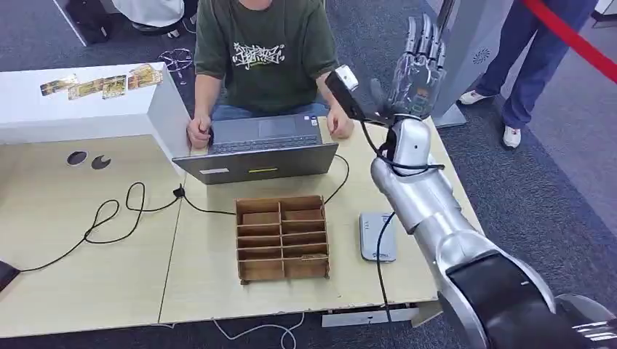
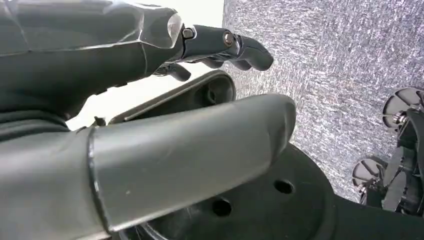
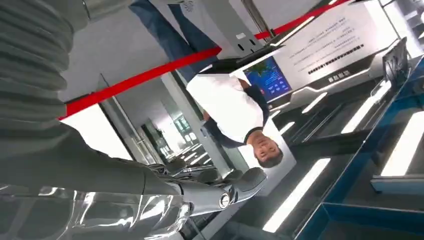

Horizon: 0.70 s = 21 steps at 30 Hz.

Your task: Pass the card to the sensor for recognition and then transmit it.

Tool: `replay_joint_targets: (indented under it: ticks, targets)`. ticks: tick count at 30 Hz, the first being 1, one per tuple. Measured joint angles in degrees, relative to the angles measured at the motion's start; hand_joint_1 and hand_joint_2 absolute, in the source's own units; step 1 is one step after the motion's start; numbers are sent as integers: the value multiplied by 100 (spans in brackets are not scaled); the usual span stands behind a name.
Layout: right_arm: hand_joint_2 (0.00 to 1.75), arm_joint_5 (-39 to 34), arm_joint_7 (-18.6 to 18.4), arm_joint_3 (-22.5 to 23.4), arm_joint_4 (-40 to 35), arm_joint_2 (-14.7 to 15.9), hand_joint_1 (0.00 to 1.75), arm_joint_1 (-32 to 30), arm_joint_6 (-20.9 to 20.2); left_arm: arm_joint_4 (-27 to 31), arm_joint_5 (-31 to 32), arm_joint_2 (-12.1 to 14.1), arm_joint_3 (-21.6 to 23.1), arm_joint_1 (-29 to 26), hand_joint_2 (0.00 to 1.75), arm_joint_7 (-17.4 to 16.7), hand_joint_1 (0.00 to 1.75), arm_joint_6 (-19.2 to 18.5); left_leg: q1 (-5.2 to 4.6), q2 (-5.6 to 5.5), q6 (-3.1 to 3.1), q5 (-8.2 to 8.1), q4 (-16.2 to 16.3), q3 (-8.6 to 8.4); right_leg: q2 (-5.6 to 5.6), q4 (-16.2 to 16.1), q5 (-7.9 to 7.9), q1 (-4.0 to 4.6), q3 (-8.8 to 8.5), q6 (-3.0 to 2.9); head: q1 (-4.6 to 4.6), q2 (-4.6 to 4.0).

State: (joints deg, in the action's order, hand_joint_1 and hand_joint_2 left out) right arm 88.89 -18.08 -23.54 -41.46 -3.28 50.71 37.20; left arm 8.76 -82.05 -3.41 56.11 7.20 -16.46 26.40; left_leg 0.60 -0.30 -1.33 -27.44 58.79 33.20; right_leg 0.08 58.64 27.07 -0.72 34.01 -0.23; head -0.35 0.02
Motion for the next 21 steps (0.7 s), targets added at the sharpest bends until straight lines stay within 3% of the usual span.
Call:
replay_joint_targets:
  ticks: [21]
  targets:
    - [175,-249,147,396,-1749,118,0,-1735,2,0,-389,20,0,-21,0,81,0,2,0,0,0,-1,0,1,-1,-1,1,0,0,1,2,0]
